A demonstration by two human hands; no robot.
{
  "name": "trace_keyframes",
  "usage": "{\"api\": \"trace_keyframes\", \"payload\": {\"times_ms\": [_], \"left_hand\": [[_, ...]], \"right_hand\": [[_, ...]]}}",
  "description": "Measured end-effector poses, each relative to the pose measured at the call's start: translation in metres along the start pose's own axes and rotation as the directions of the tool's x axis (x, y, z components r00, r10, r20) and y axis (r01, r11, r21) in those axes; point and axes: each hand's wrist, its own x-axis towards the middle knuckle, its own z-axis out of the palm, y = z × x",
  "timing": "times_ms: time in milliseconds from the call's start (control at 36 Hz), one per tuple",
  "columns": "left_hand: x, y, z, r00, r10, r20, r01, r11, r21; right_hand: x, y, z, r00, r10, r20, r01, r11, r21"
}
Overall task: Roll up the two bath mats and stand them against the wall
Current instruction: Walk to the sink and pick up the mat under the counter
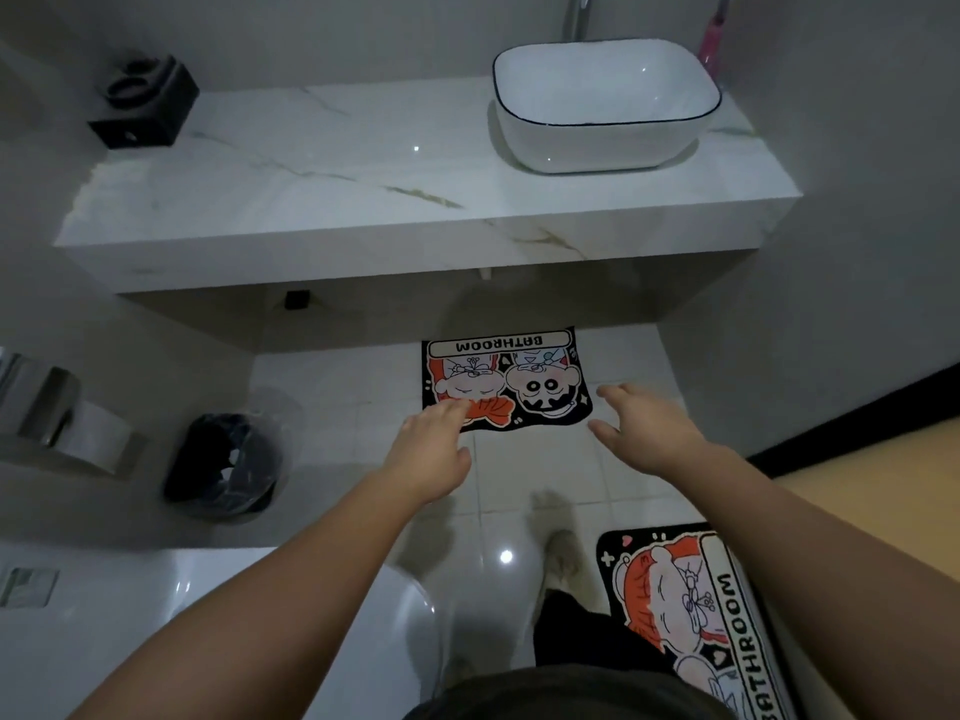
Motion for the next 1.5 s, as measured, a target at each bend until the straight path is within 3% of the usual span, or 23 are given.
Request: {"api": "trace_keyframes", "payload": {"times_ms": [278,444,667,1056,1361,1500], "left_hand": [[0.084,0.047,-0.006,0.992,-0.122,-0.037,0.121,0.992,-0.030],[0.107,0.053,-0.012,0.983,-0.170,-0.075,0.168,0.985,-0.026],[0.132,0.043,-0.026,0.979,-0.203,-0.018,0.203,0.979,-0.017],[0.223,-0.048,-0.039,0.992,-0.009,0.128,0.004,0.999,0.038],[0.292,-0.111,-0.009,0.936,0.092,0.340,-0.146,0.980,0.138],[0.326,-0.118,0.017,0.931,0.100,0.351,-0.153,0.980,0.125]], "right_hand": [[0.090,0.058,-0.043,0.992,-0.102,0.077,0.104,0.994,-0.027],[0.124,0.061,-0.056,0.983,-0.149,0.107,0.150,0.989,-0.001],[0.161,0.050,-0.062,0.979,-0.155,0.136,0.152,0.988,0.027],[0.241,0.001,-0.053,0.991,-0.046,0.123,0.047,0.999,-0.012],[0.289,-0.004,-0.013,0.963,0.109,0.246,-0.097,0.994,-0.058],[0.312,0.022,0.012,0.938,0.143,0.314,-0.119,0.988,-0.094]]}}
